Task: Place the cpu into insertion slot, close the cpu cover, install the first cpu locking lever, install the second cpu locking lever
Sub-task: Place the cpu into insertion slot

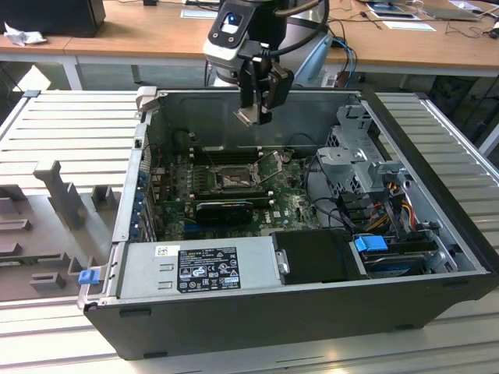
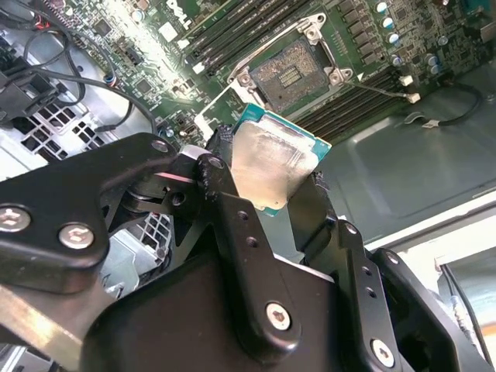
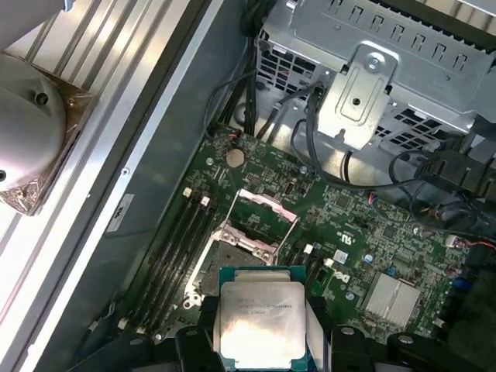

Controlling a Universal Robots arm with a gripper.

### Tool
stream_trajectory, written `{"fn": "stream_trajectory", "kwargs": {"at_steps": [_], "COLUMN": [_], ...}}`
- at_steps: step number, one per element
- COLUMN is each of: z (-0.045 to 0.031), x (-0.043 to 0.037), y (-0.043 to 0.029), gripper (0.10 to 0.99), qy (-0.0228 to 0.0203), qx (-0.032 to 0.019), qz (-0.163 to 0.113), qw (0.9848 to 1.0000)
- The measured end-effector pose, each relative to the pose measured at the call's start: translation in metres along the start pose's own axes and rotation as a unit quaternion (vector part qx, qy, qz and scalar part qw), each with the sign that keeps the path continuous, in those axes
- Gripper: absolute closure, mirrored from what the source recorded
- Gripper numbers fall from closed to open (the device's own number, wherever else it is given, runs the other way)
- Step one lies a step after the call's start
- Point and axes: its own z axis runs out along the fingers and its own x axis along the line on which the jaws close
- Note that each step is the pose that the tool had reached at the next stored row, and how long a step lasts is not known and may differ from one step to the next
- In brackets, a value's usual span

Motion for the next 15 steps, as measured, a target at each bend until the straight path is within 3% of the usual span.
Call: {"fn": "stream_trajectory", "kwargs": {"at_steps": [10,15], "z": [0.0019,0.0049], "x": [0.0009,0.0007], "y": [-0.0021,-0.0025], "gripper": [0.557,0.557], "qy": [-0.0049,-0.0051], "qx": [-0.0006,-0.0005], "qz": [0.05,0.051], "qw": [0.9988,0.9987]}}
